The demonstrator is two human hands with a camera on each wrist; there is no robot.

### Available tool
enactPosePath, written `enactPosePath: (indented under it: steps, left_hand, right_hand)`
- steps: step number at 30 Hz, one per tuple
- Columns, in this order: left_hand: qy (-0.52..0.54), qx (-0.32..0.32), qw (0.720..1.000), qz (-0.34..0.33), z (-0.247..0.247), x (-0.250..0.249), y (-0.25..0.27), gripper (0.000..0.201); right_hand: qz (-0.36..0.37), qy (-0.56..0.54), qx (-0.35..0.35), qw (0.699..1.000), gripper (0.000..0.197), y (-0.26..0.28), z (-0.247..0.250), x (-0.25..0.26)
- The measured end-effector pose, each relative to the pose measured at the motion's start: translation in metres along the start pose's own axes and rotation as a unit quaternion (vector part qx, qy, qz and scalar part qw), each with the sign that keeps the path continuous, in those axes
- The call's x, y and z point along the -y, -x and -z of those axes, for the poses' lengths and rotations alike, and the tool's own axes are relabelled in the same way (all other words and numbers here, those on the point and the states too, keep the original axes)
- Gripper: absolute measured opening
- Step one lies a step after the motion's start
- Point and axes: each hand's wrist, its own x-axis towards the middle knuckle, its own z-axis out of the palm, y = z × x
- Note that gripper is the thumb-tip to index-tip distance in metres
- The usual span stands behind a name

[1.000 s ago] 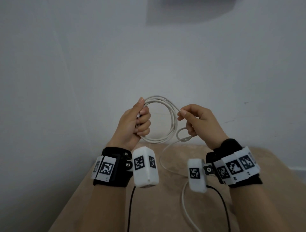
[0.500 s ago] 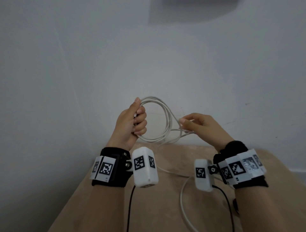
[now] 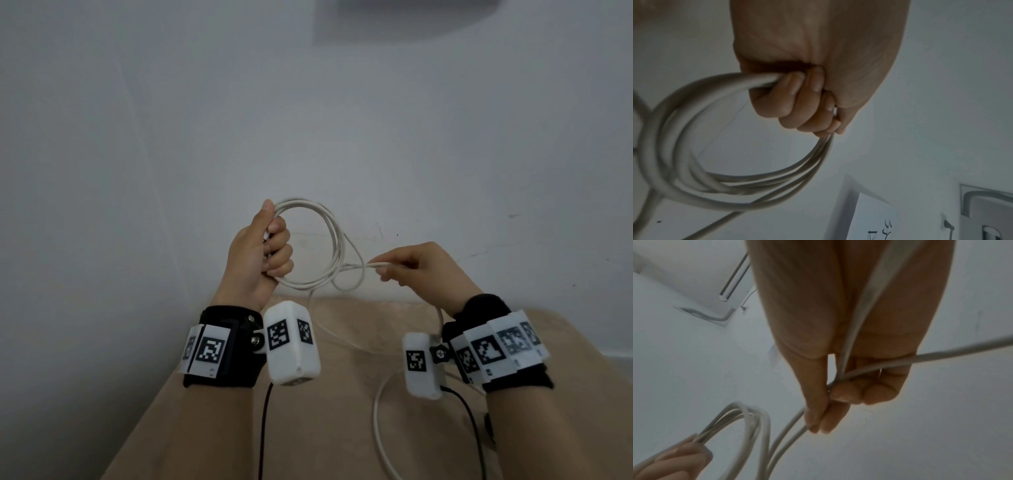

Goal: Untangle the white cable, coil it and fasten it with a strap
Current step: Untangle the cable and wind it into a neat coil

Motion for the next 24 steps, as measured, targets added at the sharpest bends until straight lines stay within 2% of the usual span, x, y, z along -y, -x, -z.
enactPosePath:
  steps: [5,8,12,16,24]
  left_hand:
    - [0.013,-0.011,1.0,-0.007,0.006,-0.006,0.001,0.042]
    - [0.015,-0.016,1.0,-0.01,0.007,-0.008,0.001,0.042]
    - [-0.001,-0.018,1.0,-0.012,0.008,-0.007,0.002,0.042]
    - [-0.011,-0.016,1.0,-0.01,0.006,-0.006,0.001,0.041]
    - [-0.031,0.007,0.999,0.006,0.001,-0.004,0.002,0.041]
  right_hand:
    - [-0.031,-0.019,-0.113,0.993,0.012,-0.004,0.004,-0.01]
    - [-0.08,-0.017,-0.174,0.981,0.011,-0.005,0.008,-0.018]
    - [-0.139,-0.032,-0.224,0.964,0.018,-0.003,0.015,-0.025]
    - [-0.153,-0.053,-0.226,0.961,0.021,-0.005,0.015,-0.025]
    - [-0.063,-0.031,-0.151,0.986,0.023,-0.007,0.006,-0.016]
